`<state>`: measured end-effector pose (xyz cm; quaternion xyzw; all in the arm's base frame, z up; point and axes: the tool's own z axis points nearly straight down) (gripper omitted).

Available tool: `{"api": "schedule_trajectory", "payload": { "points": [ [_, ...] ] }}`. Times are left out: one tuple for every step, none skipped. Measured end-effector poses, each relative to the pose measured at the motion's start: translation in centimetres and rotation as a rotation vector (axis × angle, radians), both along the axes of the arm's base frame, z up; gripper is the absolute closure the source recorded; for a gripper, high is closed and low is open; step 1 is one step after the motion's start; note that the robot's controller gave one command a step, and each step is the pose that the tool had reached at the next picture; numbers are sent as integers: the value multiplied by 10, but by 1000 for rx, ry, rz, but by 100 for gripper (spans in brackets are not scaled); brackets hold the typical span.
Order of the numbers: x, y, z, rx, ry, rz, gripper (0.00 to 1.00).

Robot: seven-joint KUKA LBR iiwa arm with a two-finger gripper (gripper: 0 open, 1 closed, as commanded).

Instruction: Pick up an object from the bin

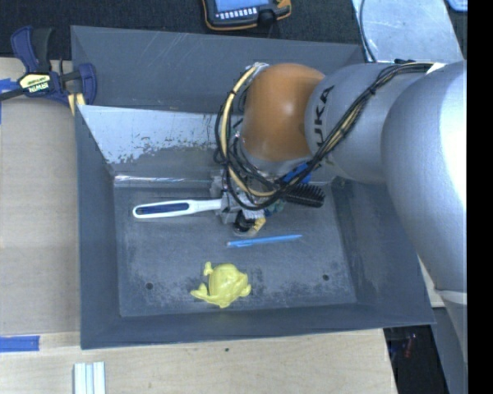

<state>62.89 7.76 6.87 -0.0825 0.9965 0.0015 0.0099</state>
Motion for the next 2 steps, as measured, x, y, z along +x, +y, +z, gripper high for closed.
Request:
{"api": "schedule_trajectory", "payload": {
  "points": [
    [0, 0, 0, 0, 0, -1, 100],
    [-4, -1, 24, -2, 13, -1, 100]
  ]
}}
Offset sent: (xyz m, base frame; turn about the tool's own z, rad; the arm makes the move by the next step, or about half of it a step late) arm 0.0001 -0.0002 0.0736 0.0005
